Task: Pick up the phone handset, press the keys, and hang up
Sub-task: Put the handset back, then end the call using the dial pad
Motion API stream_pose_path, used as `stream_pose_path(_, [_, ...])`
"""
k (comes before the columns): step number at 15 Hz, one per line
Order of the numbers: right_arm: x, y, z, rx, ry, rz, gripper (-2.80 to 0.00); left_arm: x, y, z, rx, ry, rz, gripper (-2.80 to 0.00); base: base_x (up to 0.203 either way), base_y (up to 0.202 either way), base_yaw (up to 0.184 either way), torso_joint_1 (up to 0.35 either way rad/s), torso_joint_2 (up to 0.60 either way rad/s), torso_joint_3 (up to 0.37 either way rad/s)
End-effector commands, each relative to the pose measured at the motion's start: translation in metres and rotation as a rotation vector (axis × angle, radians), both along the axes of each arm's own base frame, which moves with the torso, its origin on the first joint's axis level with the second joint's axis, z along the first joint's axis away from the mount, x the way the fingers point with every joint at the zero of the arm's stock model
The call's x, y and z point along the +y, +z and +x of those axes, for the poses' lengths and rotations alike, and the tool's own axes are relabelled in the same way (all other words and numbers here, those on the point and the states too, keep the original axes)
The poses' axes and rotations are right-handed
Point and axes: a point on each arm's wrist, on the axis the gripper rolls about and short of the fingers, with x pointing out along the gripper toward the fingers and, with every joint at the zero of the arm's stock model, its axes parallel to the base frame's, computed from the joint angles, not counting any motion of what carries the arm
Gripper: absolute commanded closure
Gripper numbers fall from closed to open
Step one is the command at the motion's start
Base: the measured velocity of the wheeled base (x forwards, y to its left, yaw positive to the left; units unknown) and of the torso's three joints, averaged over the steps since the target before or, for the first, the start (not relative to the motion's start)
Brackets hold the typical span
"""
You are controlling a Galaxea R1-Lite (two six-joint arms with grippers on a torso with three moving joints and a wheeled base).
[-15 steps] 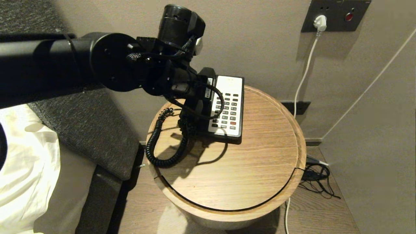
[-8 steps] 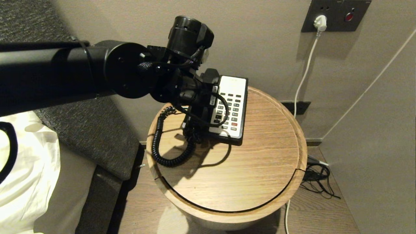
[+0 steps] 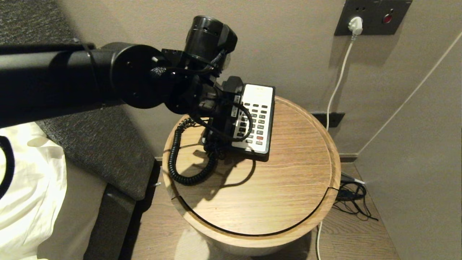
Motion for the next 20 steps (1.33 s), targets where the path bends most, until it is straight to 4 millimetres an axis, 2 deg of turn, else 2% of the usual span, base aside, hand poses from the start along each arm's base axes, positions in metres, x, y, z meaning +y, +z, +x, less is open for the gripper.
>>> stream_pose_path(1, [0.001, -0.001, 0.001, 0.010, 0.001, -0.003, 0.00, 0.015, 0.018, -0.011, -0.027, 0.016, -0.025, -2.80, 0.000, 0.000, 0.000, 0.000, 0.00, 0.000])
stream_pose_path(6, [0.003, -0.003, 0.004, 0.018, -0.002, -0.010, 0.00, 0.044, 0.026, -0.038, -0.017, 0.028, -0.024, -2.80, 0.000, 0.000, 0.000, 0.000, 0.00, 0.000])
stream_pose_path(10, [0.005, -0.006, 0.007, 0.030, -0.002, -0.021, 0.00, 0.071, 0.045, -0.069, -0.031, 0.004, -0.108, -2.80, 0.000, 0.000, 0.000, 0.000, 0.00, 0.000])
stream_pose_path(11, [0.005, -0.010, 0.007, 0.041, -0.001, -0.030, 0.00, 0.080, 0.048, -0.081, -0.032, -0.005, -0.128, 0.00, 0.000, 0.000, 0.000, 0.000, 0.00, 0.000])
stream_pose_path(16, [0.008, -0.030, 0.010, 0.082, -0.005, -0.077, 0.00, 0.134, 0.060, -0.138, -0.059, -0.037, -0.244, 0.00, 0.000, 0.000, 0.000, 0.000, 0.00, 0.000])
stream_pose_path(20, [0.029, -0.034, 0.038, 0.160, -0.013, -0.164, 0.00, 0.186, 0.059, -0.197, -0.118, -0.046, -0.342, 0.00, 0.000, 0.000, 0.000, 0.000, 0.00, 0.000])
